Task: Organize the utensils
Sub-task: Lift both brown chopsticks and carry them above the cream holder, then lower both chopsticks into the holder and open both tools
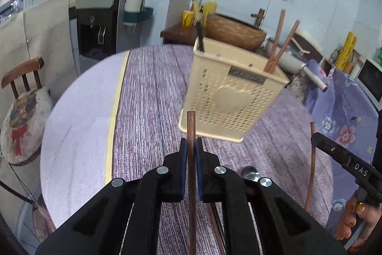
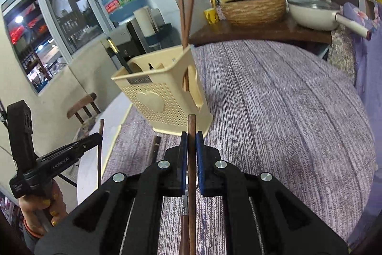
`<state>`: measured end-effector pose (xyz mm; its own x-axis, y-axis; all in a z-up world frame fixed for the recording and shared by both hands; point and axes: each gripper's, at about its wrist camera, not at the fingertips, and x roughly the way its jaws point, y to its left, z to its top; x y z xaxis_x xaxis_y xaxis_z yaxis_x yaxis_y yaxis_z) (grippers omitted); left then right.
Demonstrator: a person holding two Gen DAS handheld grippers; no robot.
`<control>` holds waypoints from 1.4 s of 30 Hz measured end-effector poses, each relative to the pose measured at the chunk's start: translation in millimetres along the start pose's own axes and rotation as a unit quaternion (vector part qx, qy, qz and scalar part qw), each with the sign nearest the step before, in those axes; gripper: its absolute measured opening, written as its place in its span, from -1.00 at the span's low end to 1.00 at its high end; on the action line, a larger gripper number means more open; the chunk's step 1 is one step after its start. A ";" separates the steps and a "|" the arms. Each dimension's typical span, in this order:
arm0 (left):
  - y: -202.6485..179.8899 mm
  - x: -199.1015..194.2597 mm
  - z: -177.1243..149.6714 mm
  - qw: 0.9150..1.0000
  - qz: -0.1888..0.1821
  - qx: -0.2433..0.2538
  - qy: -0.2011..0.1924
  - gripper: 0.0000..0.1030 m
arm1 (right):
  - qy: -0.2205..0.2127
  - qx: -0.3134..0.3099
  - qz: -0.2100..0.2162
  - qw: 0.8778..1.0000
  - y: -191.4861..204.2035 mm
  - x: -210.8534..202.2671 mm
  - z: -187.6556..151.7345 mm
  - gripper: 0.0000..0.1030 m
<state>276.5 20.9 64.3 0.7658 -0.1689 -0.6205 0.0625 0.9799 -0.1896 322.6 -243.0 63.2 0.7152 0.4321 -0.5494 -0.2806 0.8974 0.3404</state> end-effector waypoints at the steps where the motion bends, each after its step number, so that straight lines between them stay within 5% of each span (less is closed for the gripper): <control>1: -1.5 -8.5 1.4 1.000 -0.006 0.003 -0.009 -0.85 | -0.005 -0.008 0.002 1.000 2.7 -7.3 1.3 -0.85; 9: -4.0 -56.1 9.4 0.998 -0.025 0.027 -0.060 -0.85 | -0.033 -0.061 0.015 0.997 16.3 -55.1 4.0 -0.85; 25: -9.1 -84.4 33.8 0.994 -0.034 0.047 -0.087 -0.85 | -0.061 -0.084 0.038 0.994 32.0 -87.5 38.3 -0.85; 32: -14.0 -99.3 70.9 0.992 -0.038 0.046 -0.115 -0.85 | -0.094 -0.091 0.037 0.991 49.6 -97.0 86.7 -0.85; 42: -28.4 -119.1 167.9 0.981 -0.030 0.010 -0.192 -0.85 | -0.168 -0.076 0.008 0.983 79.3 -100.6 189.4 -0.85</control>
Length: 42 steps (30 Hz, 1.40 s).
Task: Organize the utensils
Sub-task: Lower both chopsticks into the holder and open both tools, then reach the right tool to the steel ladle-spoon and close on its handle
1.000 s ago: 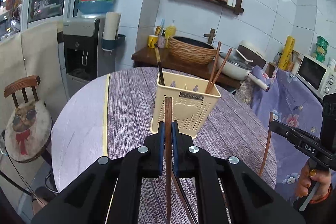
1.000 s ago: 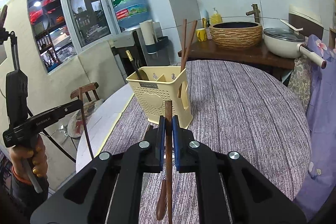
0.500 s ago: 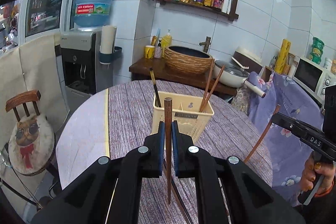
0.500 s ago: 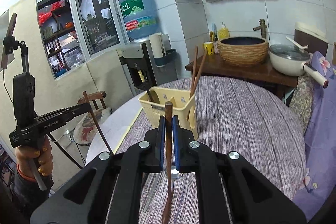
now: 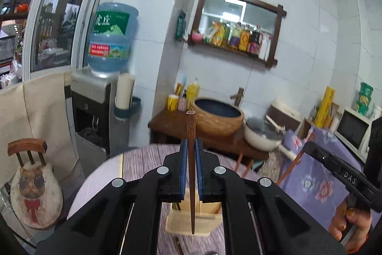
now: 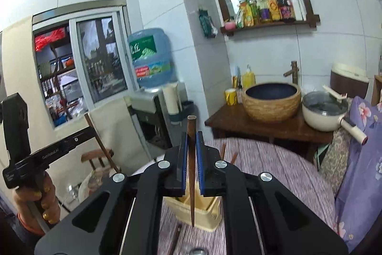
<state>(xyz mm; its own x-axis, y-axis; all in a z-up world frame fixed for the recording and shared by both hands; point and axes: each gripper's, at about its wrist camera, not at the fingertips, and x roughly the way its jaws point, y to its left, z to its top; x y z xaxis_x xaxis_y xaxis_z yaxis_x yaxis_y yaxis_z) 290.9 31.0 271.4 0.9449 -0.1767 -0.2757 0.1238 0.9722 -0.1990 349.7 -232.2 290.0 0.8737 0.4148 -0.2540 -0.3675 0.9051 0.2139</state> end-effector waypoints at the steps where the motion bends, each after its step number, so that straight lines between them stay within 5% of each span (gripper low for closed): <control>1: -1.4 3.9 4.9 1.000 0.003 -0.002 -0.006 -0.85 | -0.008 0.001 -0.004 1.000 1.0 4.4 6.7 -0.85; 7: -10.6 42.1 -2.8 1.000 0.024 0.002 -0.019 -0.85 | -0.010 0.000 -0.029 1.000 1.1 43.4 2.2 -0.85; 17: 2.6 93.7 -79.7 0.998 0.042 0.003 0.055 -0.85 | 0.058 0.010 -0.045 0.997 -16.7 98.1 -74.3 -0.85; 28: 3.8 105.1 -104.4 0.996 0.040 0.016 0.083 -0.84 | 0.054 0.008 -0.057 0.997 -19.9 98.9 -95.1 -0.82; 29: 3.2 103.4 -105.1 0.996 0.037 0.019 0.083 -0.78 | 0.050 0.007 -0.056 0.997 -20.1 95.8 -96.3 -0.68; 30: 2.3 98.9 -105.8 0.996 0.033 0.022 0.081 -0.70 | 0.045 0.007 -0.058 0.997 -20.4 92.0 -98.0 -0.32; 32: 1.1 88.3 -107.6 0.997 0.030 0.024 0.070 -0.03 | 0.029 0.008 -0.062 0.998 -19.8 81.3 -101.9 0.14; 35: 1.4 63.9 -115.4 0.998 0.033 0.030 0.046 0.20 | 0.016 -0.010 -0.067 0.998 -14.9 63.2 -111.3 0.14; 38: 6.1 45.4 -131.5 0.997 0.043 0.034 0.055 0.50 | 0.020 -0.024 -0.064 0.997 -10.3 46.2 -128.6 0.36; 42: 25.0 31.8 -158.9 0.994 0.058 0.010 0.089 0.54 | 0.062 -0.040 -0.068 0.995 -6.7 38.0 -162.9 0.47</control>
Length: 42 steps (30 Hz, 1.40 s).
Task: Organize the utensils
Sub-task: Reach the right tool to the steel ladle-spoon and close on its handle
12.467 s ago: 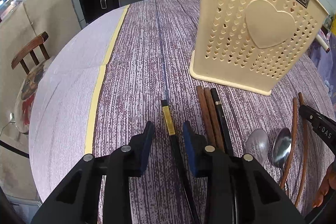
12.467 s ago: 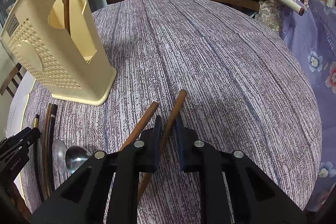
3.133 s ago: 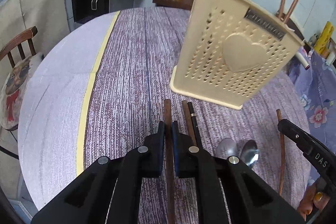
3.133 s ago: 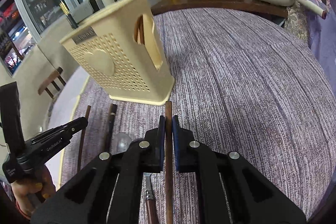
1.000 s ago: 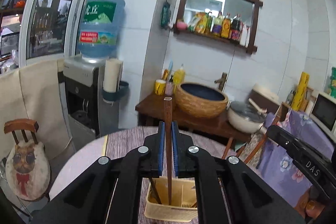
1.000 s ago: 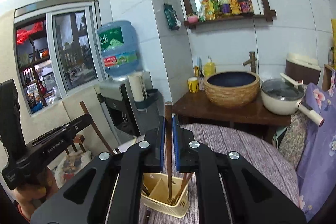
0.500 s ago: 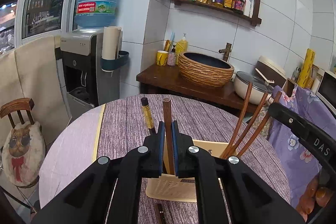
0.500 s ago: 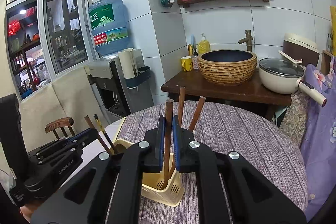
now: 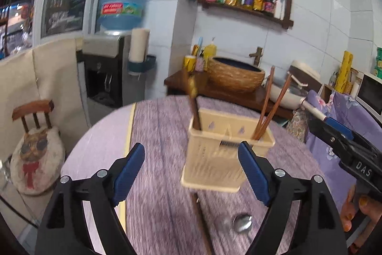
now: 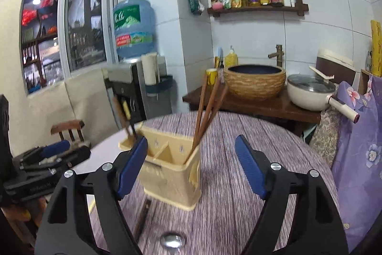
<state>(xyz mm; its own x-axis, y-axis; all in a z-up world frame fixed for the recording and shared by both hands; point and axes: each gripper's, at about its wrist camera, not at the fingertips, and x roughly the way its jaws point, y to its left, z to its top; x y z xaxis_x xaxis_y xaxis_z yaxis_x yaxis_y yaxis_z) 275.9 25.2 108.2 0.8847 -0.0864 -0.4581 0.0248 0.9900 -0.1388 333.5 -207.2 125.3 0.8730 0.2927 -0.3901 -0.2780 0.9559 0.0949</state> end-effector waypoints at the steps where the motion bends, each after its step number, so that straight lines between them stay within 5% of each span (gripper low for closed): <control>1: 5.6 0.1 -8.5 1.000 0.008 -0.005 0.010 0.54 | 0.020 -0.003 0.000 1.000 1.4 2.1 -11.9 0.47; 11: 40.4 3.4 -90.3 0.994 0.044 -0.023 0.095 0.53 | 0.135 -0.044 -0.015 0.990 20.5 12.9 -116.5 0.47; 17: 41.9 3.2 -115.0 0.992 0.042 -0.023 0.120 0.51 | 0.191 -0.039 -0.011 0.981 23.7 31.9 -150.3 0.40; 26: 37.6 4.0 -128.9 0.990 0.034 -0.025 0.133 0.51 | 0.234 -0.065 -0.016 0.970 31.7 55.2 -163.4 0.29; 42: 16.2 29.4 -124.3 0.987 0.022 0.013 0.161 0.38 | 0.236 -0.057 0.007 0.970 37.7 92.7 -149.8 -0.07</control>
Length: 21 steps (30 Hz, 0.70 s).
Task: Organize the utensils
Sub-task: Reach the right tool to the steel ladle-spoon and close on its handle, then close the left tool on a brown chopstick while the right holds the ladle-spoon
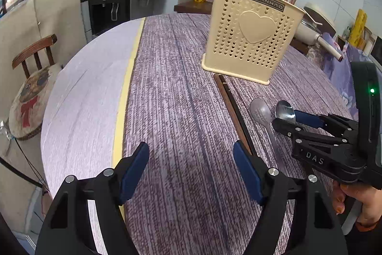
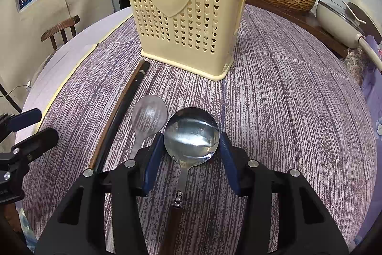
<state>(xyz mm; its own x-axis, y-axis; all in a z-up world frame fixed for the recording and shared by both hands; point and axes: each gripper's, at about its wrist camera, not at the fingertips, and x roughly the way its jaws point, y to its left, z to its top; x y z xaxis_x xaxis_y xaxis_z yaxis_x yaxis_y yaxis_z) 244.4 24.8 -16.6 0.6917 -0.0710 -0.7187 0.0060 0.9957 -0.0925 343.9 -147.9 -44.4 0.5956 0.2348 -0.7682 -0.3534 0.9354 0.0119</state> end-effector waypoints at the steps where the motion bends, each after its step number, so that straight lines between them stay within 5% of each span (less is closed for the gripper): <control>1: -2.3 2.2 2.5 1.000 0.000 0.004 0.002 0.36 | -0.001 -0.001 -0.001 1.000 -0.7 -0.4 -0.8 -0.07; 9: -30.8 25.5 20.4 0.999 -0.009 0.044 0.021 0.31 | -0.002 0.013 -0.001 1.000 -14.0 -6.1 -9.0 -0.07; 17: -48.1 46.2 15.0 0.995 0.026 0.083 0.039 0.30 | -0.002 0.017 0.000 1.000 -16.4 -7.7 -10.5 -0.07; 21: -21.8 37.4 13.3 0.998 0.032 0.046 0.038 0.30 | -0.003 0.020 0.001 1.000 -16.2 -7.6 -10.6 -0.07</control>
<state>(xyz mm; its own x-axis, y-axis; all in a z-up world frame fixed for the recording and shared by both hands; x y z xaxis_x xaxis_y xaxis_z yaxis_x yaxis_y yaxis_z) 279.7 1.3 -32.3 0.6359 -0.0076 -0.7718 0.0318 0.9994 0.0164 337.5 -167.6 -45.6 0.5987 0.2389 -0.7645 -0.3255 0.9447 0.0403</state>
